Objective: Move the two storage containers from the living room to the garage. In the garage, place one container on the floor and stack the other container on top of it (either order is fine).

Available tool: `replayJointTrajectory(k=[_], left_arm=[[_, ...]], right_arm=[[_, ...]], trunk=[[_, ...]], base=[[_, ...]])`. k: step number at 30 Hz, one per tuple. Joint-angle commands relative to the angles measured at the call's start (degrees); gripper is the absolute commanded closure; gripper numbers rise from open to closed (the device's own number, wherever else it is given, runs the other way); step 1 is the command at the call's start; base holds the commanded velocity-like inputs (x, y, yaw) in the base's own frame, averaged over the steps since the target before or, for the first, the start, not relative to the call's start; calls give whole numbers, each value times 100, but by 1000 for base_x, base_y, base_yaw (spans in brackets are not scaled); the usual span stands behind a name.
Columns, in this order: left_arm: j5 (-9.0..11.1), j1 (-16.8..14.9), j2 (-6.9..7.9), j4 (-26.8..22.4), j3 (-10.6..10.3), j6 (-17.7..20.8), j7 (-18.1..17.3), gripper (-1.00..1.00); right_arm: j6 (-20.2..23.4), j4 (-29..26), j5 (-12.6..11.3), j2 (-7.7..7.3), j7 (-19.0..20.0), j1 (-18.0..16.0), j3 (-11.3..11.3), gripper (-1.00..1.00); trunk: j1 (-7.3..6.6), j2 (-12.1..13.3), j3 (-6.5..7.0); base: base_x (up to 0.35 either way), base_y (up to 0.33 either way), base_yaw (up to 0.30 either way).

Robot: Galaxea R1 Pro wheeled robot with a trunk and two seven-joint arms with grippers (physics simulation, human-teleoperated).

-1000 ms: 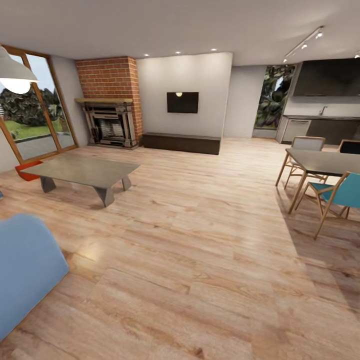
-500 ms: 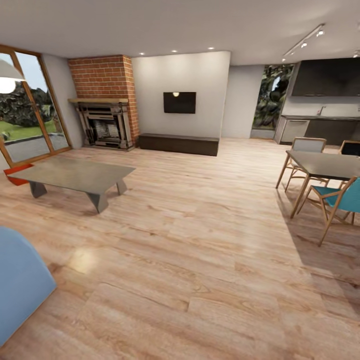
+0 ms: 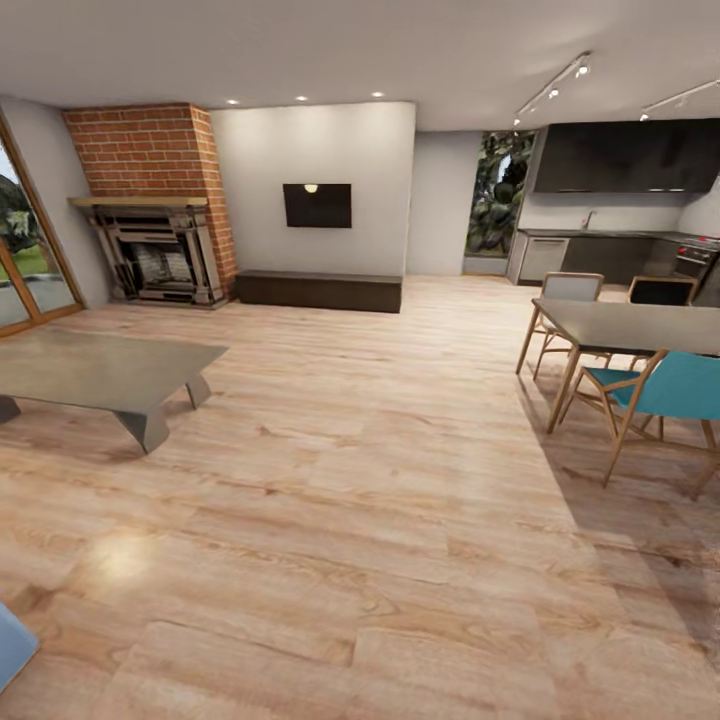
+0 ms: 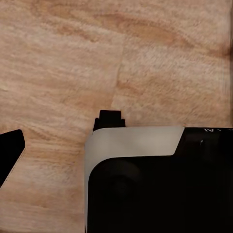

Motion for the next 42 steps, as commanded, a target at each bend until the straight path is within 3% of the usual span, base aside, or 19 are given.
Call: replayJointTrajectory(k=[1, 42], left_arm=[[40, -3, 2, -5, -10, 18, -22, -100], [41, -4, 2, -3, -12, 18, -22, -100]], right_arm=[[-25, 14, -45, 2, -8, -6, 48, -100], [-17, 14, -45, 5, -8, -6, 48, -100]], trunk=[[3, -2, -5], [3, -2, -5]], base=[[321, 0, -86], [321, 0, -3]])
